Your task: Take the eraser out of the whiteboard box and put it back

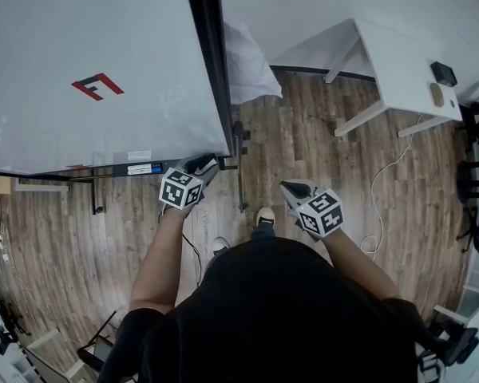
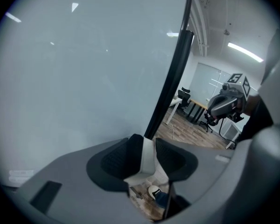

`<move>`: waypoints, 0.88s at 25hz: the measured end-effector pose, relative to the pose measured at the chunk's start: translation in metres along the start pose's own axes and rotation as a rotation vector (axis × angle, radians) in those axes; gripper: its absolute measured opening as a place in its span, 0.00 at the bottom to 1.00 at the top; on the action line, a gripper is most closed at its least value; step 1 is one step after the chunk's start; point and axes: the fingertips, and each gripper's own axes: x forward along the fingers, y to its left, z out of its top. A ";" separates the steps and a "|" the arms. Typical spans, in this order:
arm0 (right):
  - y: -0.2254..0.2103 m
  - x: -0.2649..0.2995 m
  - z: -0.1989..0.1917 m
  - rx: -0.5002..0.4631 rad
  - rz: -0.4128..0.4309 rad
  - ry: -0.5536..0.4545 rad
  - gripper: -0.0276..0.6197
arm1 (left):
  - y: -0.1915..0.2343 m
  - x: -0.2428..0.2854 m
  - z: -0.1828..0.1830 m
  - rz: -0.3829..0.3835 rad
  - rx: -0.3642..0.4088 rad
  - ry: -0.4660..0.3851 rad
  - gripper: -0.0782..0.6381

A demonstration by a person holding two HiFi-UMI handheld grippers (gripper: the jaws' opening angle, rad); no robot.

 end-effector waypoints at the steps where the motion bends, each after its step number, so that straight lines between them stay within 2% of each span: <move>1: 0.001 0.000 0.001 -0.003 0.000 -0.001 0.03 | -0.001 -0.002 0.002 -0.005 -0.001 -0.014 0.37; 11: 0.014 -0.002 0.011 -0.034 0.013 -0.011 0.03 | -0.003 -0.028 0.013 0.011 0.012 -0.075 0.39; 22: 0.041 0.002 0.027 -0.078 0.044 -0.034 0.03 | -0.002 -0.073 0.001 0.052 -0.002 -0.097 0.39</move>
